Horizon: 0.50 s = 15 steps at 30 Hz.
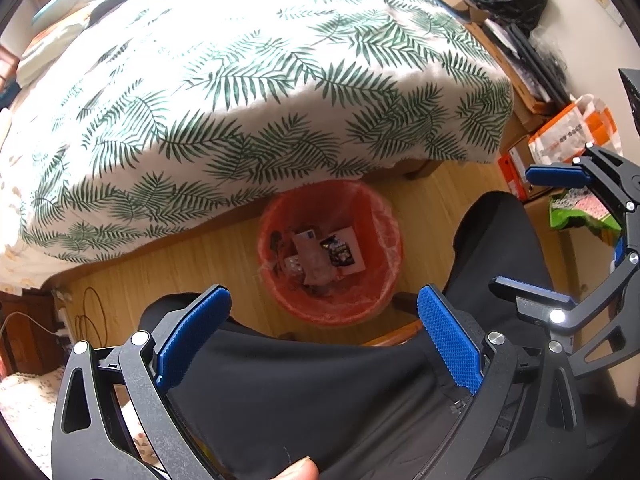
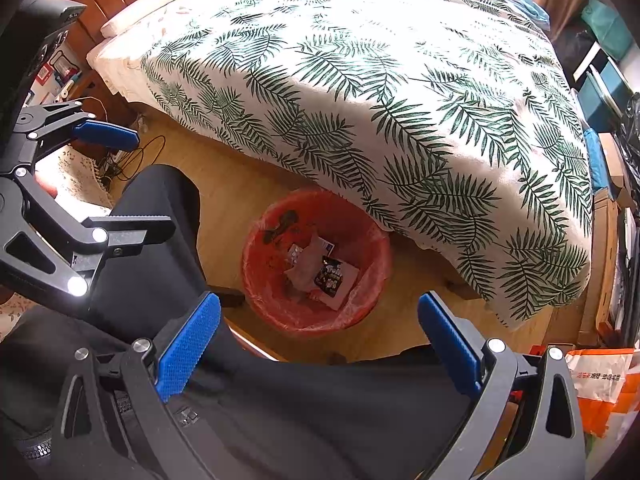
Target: Collect trash
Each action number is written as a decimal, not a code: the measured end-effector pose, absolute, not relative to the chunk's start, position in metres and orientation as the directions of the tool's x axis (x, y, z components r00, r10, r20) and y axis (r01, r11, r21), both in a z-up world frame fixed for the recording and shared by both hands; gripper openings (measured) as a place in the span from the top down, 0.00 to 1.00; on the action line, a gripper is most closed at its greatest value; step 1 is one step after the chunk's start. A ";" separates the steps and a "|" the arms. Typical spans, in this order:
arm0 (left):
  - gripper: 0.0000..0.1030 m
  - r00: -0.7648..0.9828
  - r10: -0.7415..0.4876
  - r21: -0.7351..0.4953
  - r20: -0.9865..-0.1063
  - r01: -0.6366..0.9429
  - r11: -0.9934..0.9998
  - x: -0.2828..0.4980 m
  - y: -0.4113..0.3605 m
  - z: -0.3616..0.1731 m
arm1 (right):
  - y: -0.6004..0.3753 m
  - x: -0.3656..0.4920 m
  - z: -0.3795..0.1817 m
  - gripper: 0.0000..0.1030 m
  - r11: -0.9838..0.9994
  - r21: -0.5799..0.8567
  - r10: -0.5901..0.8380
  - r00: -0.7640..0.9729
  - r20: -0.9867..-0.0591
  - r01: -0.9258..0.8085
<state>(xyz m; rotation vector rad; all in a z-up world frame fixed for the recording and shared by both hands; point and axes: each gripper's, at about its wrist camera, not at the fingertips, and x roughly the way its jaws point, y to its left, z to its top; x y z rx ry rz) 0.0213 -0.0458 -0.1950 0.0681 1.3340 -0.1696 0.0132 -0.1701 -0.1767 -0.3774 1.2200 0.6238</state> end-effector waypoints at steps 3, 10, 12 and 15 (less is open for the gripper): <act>0.06 0.234 -0.087 -0.048 -0.968 0.169 0.985 0.021 -0.047 -0.193 | -0.170 0.013 -0.178 0.05 0.778 0.061 0.242 0.209 -0.948 -0.626; 0.06 0.247 -0.084 -0.039 -0.966 0.181 0.983 0.022 -0.051 -0.191 | -0.171 0.013 -0.178 0.05 0.779 0.064 0.245 0.208 -0.947 -0.624; 0.06 0.250 -0.086 -0.038 -0.964 0.188 0.981 0.022 -0.052 -0.191 | -0.171 0.013 -0.178 0.05 0.779 0.064 0.244 0.207 -0.947 -0.623; 0.06 0.250 -0.082 -0.034 -0.965 0.191 0.981 0.022 -0.053 -0.191 | -0.172 0.013 -0.178 0.05 0.781 0.066 0.244 0.207 -0.947 -0.621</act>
